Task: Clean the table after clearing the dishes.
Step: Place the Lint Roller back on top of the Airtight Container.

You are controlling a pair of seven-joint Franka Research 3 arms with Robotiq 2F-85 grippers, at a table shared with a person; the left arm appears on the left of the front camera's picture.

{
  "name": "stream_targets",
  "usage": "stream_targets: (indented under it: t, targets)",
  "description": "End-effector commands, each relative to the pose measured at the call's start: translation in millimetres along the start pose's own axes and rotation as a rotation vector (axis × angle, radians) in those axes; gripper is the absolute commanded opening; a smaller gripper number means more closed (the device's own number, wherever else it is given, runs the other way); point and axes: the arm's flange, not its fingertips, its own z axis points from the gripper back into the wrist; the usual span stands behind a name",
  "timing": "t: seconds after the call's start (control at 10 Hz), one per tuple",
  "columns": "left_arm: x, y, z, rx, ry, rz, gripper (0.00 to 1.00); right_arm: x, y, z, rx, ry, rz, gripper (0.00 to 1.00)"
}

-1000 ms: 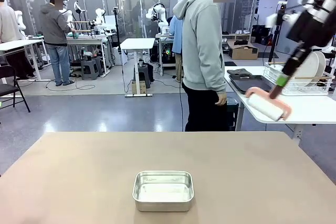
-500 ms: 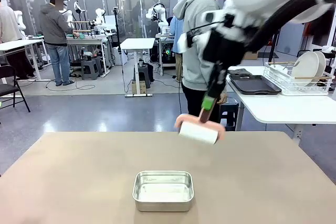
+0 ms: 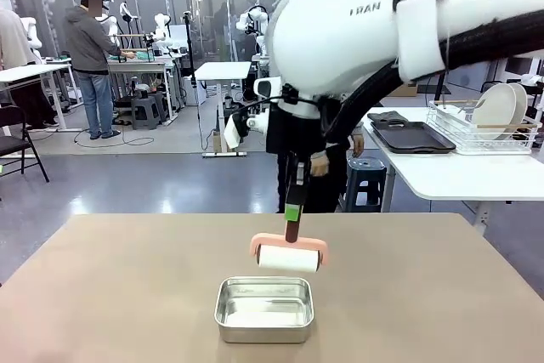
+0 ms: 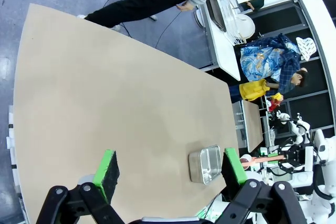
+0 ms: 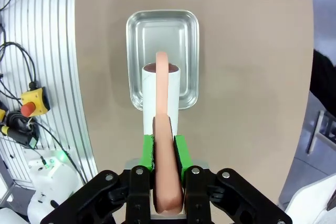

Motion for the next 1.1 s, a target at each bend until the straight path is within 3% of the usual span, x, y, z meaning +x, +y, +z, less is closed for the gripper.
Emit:
stream_targets:
  t: [0.0,0.5,1.0]
  targets:
    - [2.1,-0.8,2.6,-0.003,0.003,-0.005,1.0,-3.1,0.1,6.2,0.01,-0.023,0.016,0.21]
    - [2.1,-0.8,2.6,-0.003,0.003,-0.005,1.0,-0.1,-1.7,3.3,-0.001,-0.008,-0.002,0.21]
    - [2.1,-0.8,2.6,-0.003,0.003,-0.005,1.0,42.3,-18.0,-53.3,0.091,0.004,0.071,0.21]
